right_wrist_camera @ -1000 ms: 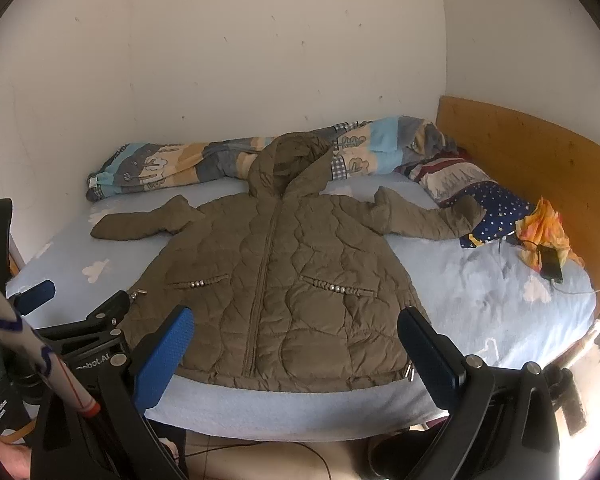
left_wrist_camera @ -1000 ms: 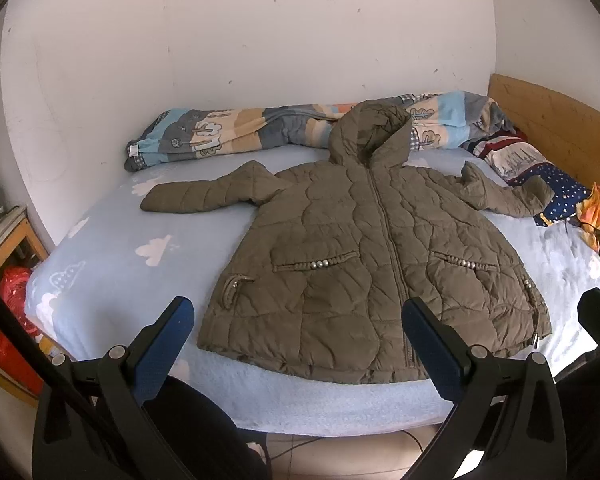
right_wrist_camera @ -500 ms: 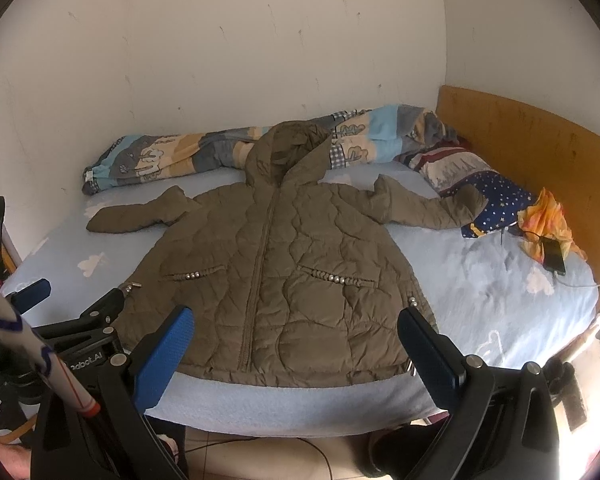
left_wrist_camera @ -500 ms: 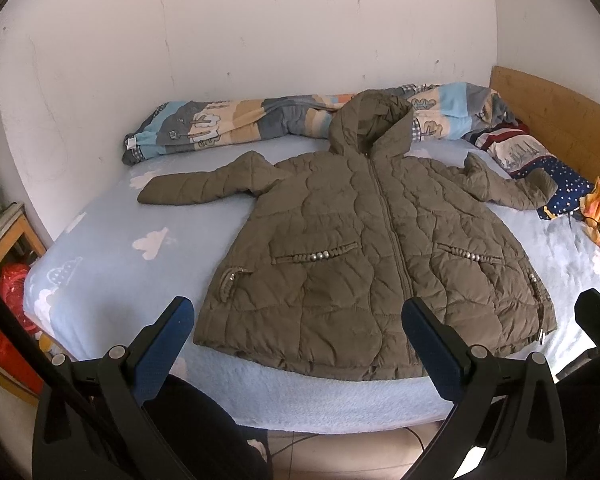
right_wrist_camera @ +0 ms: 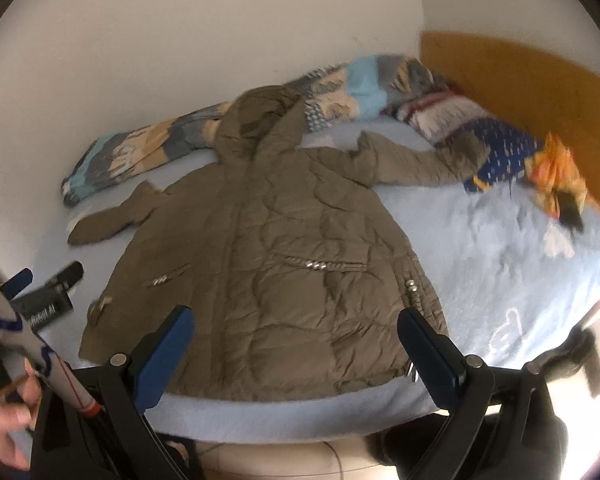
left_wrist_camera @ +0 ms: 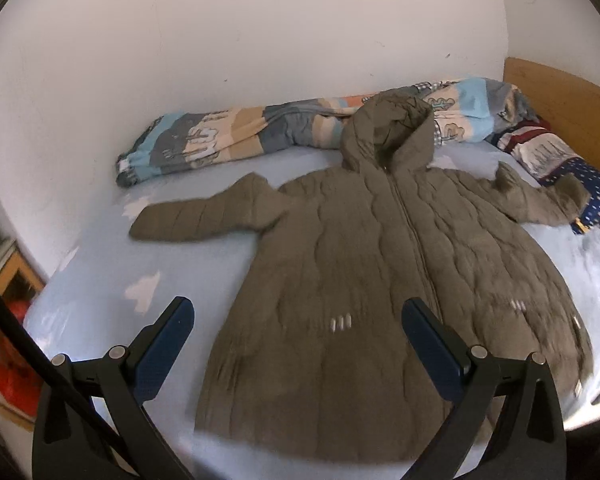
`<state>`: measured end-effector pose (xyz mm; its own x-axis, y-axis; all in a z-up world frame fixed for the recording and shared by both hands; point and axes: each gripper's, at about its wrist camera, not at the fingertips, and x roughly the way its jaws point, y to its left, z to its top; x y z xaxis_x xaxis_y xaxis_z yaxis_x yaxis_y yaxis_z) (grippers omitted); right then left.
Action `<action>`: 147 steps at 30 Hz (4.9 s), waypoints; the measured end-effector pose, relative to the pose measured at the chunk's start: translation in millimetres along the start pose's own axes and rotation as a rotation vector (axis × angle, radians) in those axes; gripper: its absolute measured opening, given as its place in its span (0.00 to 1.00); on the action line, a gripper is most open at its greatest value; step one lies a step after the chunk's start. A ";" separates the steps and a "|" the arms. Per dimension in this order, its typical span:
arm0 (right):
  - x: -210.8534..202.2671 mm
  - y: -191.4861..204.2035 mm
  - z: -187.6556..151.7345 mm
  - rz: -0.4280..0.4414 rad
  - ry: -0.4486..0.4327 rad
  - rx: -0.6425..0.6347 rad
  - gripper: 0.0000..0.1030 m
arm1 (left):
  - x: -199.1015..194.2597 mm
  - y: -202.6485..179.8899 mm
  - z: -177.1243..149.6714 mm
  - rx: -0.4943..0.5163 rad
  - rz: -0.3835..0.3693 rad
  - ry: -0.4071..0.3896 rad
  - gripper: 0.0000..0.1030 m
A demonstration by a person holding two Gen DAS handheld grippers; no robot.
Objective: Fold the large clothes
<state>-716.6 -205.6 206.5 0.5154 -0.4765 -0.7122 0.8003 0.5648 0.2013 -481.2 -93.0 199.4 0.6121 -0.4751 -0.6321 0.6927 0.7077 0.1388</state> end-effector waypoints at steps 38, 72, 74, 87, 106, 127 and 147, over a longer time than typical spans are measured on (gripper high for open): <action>300.9 -441.1 265.7 -0.279 0.029 0.605 0.51 | 207.8 -46.5 37.1 0.044 -0.063 0.202 1.00; 86.9 -120.4 384.0 0.070 -0.281 0.239 0.15 | 168.1 25.8 43.6 -0.100 -0.077 0.121 1.00; 92.5 -81.4 380.5 0.122 -0.261 0.203 0.15 | 167.1 37.0 44.4 -0.131 -0.079 0.122 1.00; 238.8 99.9 294.5 0.315 0.023 0.055 0.15 | 162.8 68.9 43.1 -0.198 -0.068 0.127 1.00; 362.4 172.9 177.5 0.476 0.330 -0.054 0.55 | 184.5 67.4 44.8 -0.212 -0.046 0.167 1.00; 419.9 -44.2 217.6 -0.168 0.318 0.063 0.56 | 257.2 3.8 27.5 -0.092 -0.056 0.400 1.00; 421.8 129.2 183.3 0.025 0.347 -0.232 0.65 | 244.4 29.1 35.4 -0.166 -0.072 0.370 1.00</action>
<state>-339.7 -457.1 55.3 0.3686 -0.2277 -0.9012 0.6782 0.7290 0.0932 -298.0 -207.0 76.0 0.3645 -0.3277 -0.8716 0.6393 0.7686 -0.0216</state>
